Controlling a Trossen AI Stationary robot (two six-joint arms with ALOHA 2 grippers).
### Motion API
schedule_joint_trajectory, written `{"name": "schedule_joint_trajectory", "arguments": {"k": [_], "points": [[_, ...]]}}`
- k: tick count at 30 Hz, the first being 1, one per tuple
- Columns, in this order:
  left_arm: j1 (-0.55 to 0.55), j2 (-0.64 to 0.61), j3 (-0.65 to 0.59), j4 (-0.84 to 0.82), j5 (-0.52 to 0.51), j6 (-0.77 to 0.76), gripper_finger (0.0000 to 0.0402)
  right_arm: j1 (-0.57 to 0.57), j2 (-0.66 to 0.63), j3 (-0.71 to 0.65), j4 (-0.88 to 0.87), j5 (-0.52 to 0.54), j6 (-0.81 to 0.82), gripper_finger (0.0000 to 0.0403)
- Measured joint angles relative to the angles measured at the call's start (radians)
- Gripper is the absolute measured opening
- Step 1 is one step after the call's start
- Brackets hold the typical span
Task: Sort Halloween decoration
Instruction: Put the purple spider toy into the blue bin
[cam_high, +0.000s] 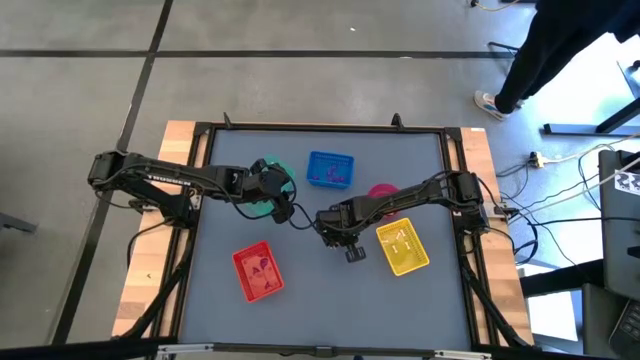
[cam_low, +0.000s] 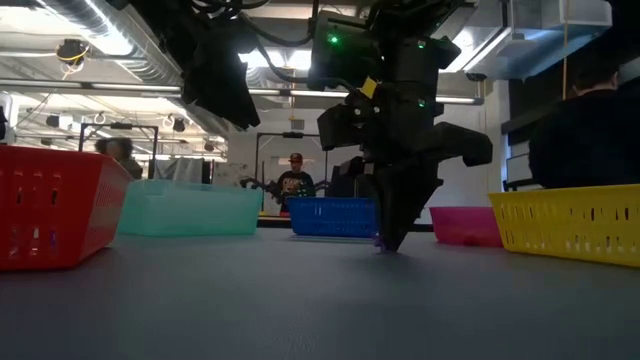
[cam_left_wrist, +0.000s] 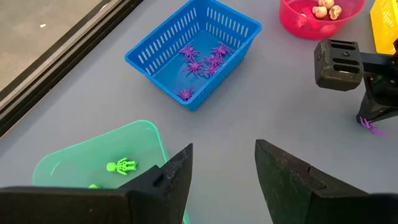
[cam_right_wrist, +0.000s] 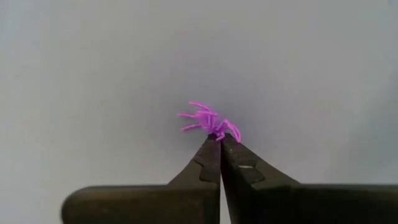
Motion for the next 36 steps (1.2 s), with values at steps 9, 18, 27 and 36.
{"name": "schedule_joint_trajectory", "arguments": {"k": [9,18,27,36], "points": [[0.0,-0.02,0.0,-0.01,0.048,0.032,0.0158,0.0,-0.007,0.001,-0.006,0.004,0.0,0.0001],[-0.005,-0.125,0.0,-0.086,0.107,0.027,0.0158,0.001,-0.016,0.16,-0.219,0.06,-0.011,0.0],[-0.039,-0.241,0.001,-0.148,0.129,0.033,0.0158,0.001,-0.017,0.403,-0.421,0.075,-0.058,0.0],[-0.084,-0.341,0.002,-0.259,0.121,0.109,0.0158,0.0,-0.018,0.611,-0.6,0.146,-0.075,0.0]]}}
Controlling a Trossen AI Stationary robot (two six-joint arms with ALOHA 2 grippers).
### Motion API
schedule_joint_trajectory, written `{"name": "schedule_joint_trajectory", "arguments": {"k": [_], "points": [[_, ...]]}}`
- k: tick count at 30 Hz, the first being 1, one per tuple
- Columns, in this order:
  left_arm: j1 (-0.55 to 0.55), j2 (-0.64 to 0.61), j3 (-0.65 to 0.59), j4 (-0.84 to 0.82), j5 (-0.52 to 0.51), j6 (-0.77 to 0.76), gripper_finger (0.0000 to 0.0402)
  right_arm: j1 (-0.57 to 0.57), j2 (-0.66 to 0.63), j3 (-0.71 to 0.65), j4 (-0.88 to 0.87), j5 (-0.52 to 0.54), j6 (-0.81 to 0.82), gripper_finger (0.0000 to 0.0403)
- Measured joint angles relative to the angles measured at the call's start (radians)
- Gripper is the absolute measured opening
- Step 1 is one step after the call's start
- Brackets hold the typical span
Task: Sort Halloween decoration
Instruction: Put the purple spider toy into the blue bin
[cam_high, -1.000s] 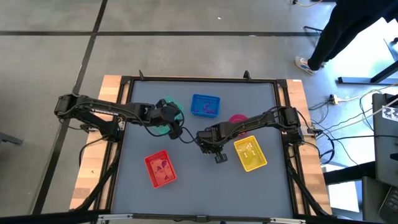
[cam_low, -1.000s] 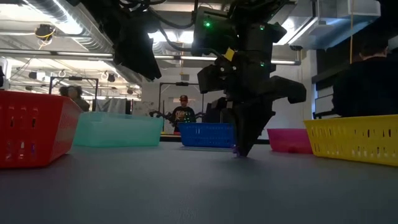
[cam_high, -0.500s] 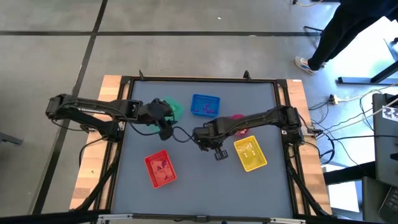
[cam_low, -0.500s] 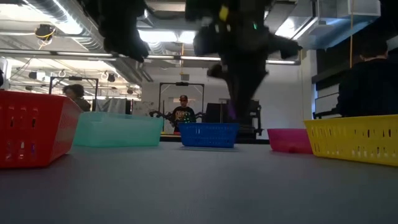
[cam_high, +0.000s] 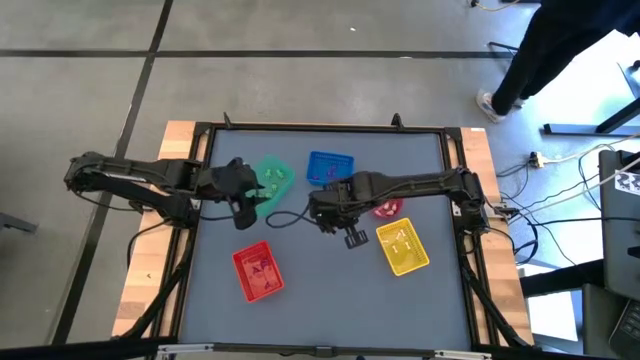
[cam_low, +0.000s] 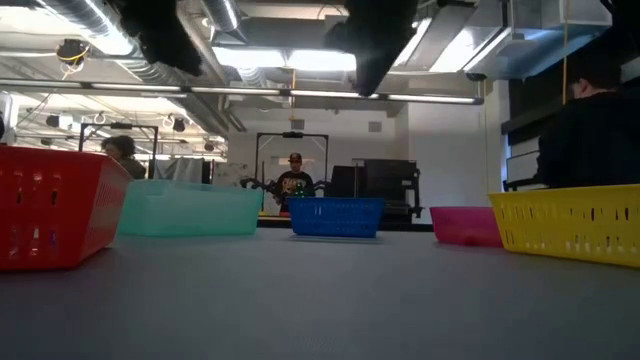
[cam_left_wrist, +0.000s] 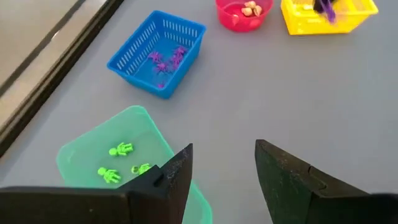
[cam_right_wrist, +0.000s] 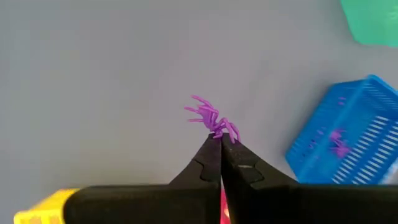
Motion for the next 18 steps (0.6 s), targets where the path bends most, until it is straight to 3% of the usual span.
{"name": "schedule_joint_trajectory", "arguments": {"k": [9,18], "points": [[-0.047,-0.148,-0.021,-0.007,-0.023,0.152,0.0158,-0.041,-0.001,0.077,-0.116,0.008,-0.018,0.0],[-0.059,-0.412,-0.334,0.248,-0.044,0.161,0.0158,-0.155,-0.001,0.077,-0.051,0.008,-0.017,0.0]]}}
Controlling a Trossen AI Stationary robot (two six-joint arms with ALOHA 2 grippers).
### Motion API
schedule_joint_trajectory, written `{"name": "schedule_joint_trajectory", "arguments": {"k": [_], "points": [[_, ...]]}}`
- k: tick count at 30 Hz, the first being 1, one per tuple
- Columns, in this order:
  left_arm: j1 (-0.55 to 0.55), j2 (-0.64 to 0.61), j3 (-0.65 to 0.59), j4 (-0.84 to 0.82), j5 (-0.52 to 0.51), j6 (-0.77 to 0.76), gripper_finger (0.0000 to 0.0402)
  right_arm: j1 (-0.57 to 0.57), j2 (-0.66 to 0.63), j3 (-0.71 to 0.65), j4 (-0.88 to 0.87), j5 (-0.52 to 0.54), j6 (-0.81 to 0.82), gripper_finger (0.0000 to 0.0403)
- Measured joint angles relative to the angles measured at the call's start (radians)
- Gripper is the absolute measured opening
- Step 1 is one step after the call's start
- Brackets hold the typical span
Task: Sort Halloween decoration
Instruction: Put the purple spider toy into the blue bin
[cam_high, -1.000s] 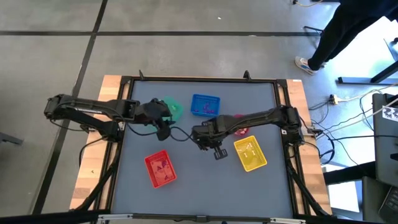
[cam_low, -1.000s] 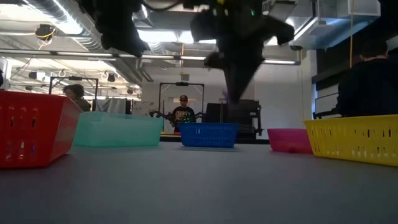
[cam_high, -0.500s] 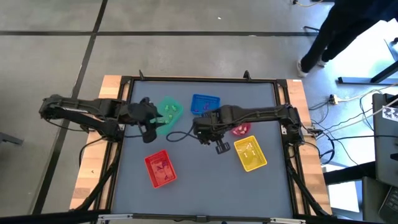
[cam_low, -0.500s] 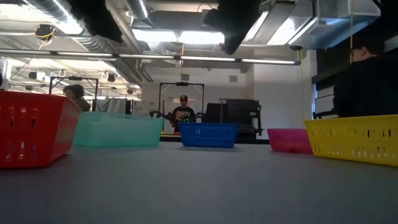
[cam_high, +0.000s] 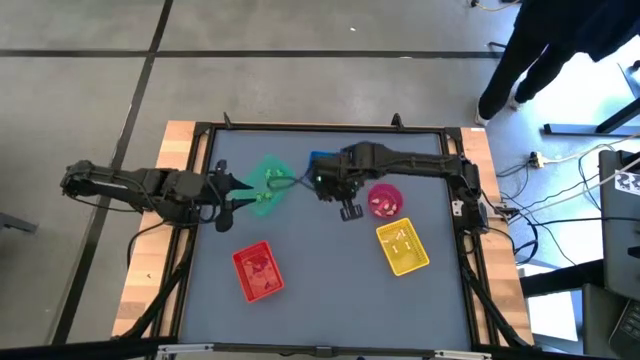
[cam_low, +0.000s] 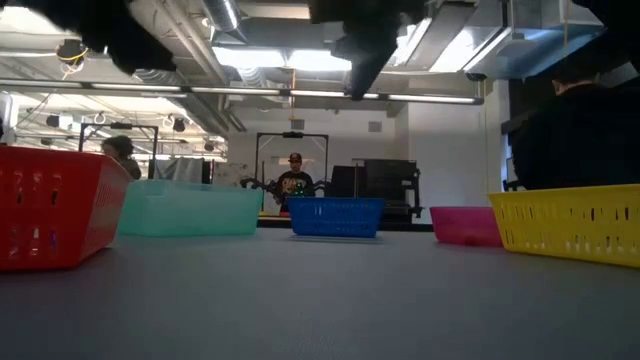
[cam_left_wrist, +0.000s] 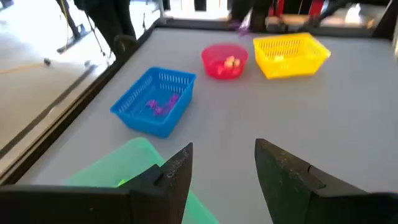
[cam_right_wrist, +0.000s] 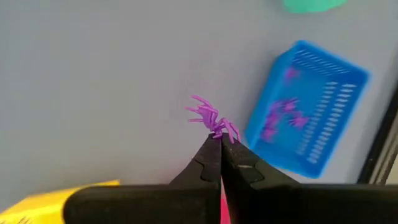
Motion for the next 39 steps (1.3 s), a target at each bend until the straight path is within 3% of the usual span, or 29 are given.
{"name": "schedule_joint_trajectory", "arguments": {"k": [9,23,31,39], "points": [[0.0,-0.244,-0.281,0.233,-0.006,0.026,0.0158,-0.125,0.038,0.001,0.192,0.0,0.009,0.0],[0.002,-0.54,-0.438,0.241,-0.035,0.114,0.0158,-0.247,0.172,0.001,0.243,0.0,0.008,0.0],[0.002,-0.553,-0.446,0.243,-0.039,0.189,0.0158,-0.266,0.235,0.0,0.246,0.0,0.005,0.0],[0.002,-0.553,-0.446,0.24,-0.122,0.204,0.0158,-0.265,0.277,0.0,0.255,0.002,0.005,0.0001]]}}
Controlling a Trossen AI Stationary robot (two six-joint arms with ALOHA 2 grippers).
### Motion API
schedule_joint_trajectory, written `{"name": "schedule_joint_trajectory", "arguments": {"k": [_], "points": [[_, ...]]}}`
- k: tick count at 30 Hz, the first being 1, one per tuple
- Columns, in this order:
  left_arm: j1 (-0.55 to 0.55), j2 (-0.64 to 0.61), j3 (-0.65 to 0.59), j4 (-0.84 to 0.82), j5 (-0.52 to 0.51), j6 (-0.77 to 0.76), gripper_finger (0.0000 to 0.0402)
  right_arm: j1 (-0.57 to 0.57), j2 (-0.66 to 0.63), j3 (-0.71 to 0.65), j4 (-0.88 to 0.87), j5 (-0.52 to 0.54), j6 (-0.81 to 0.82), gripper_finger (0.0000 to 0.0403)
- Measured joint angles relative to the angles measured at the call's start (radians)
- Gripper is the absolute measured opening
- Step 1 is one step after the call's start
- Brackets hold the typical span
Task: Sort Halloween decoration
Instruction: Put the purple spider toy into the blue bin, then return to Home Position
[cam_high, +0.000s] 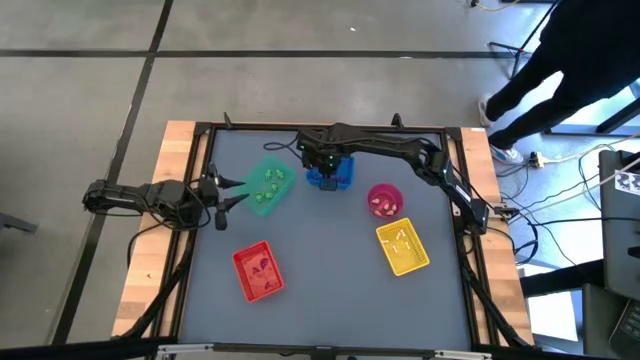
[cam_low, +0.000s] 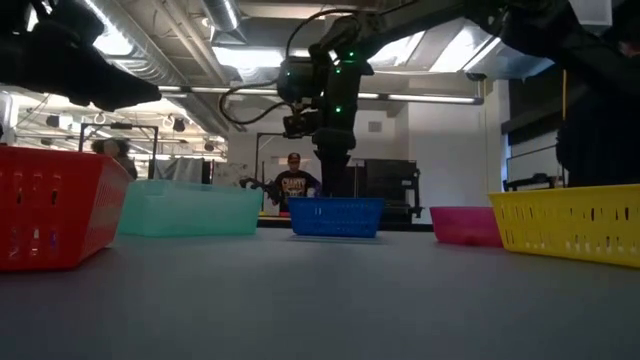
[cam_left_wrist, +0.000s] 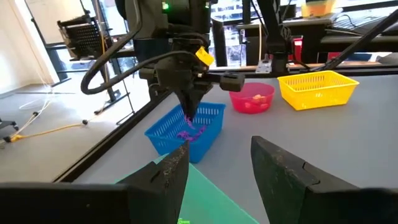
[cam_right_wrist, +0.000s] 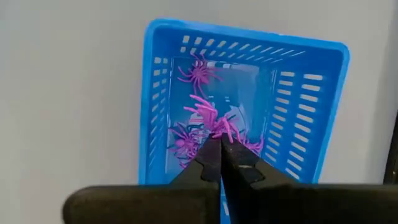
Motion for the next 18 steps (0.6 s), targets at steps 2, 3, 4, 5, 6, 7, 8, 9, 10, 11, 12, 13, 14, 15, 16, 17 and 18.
{"name": "schedule_joint_trajectory", "arguments": {"k": [2,3,4,5,6,7,8,9,10,11,12,13,14,15,16,17,18], "points": [[0.0,0.0,0.0,-0.001,0.0,0.0,0.0158,0.0,0.0,0.0,0.001,0.0,0.0,0.0001],[0.0,0.0,0.0,-0.005,0.0,-0.001,0.0158,0.0,0.0,0.0,0.001,0.003,0.0,0.0003],[0.0,0.0,0.0,-0.008,0.0,0.0,0.0158,0.0,0.0,0.0,0.001,0.008,0.0,0.0008],[0.0,0.0,0.0,-0.007,0.0,0.0,0.0158,0.0,0.0,0.0,0.001,0.014,0.0,0.0014],[0.0,0.0,0.0,-0.008,0.0,0.0,0.0158,0.0,0.0,0.0,0.0,0.021,0.0,0.0023],[0.0,0.0,0.0,-0.009,0.0,0.0,0.0158,0.0,0.0,0.0,0.0,0.029,0.0,0.0033],[0.0,0.0,0.0,-0.01,0.0,0.0,0.0158,0.0,0.0,0.0,0.0,0.038,-0.001,0.0044],[0.0,0.0,0.0,-0.01,0.0,0.0,0.0158,0.0,0.0,0.0,0.0,0.046,0.0,0.0057],[0.0,0.0,0.0,-0.01,0.0,0.0,0.0158,0.0,0.0,0.0,0.0,0.053,-0.001,0.0069],[0.0,0.0,0.0,-0.01,0.0,0.0,0.0158,0.0,0.0,0.0,0.0,0.061,-0.001,0.0081],[0.0,0.0,0.0,-0.01,0.0,0.0,0.0158,0.0,0.0,0.0,0.0,0.068,0.0,0.0092],[0.0,0.0,0.0,-0.011,0.0,0.0,0.0158,0.0,0.0,0.0,0.0,0.072,-0.001,0.0101],[0.0,0.0,0.0,-0.012,0.0,0.002,0.0158,0.0,0.0,0.0,-0.002,0.078,-0.001,0.0109],[0.0,0.0,0.0,-0.016,-0.002,0.002,0.0158,0.0,0.0,0.005,-0.018,0.083,0.0,0.0115],[0.0,0.0,0.0,-0.026,-0.01,0.001,0.0158,0.0,0.0,0.015,-0.05,0.086,0.002,0.012],[0.0,0.0,0.0,-0.036,-0.023,-0.002,0.0158,0.0,0.0,0.027,-0.082,0.086,0.021,0.0123],[0.0,0.0,0.0,-0.044,-0.036,-0.01,0.0158,0.0,0.0,0.04,-0.11,0.085,0.047,0.0125]]}}
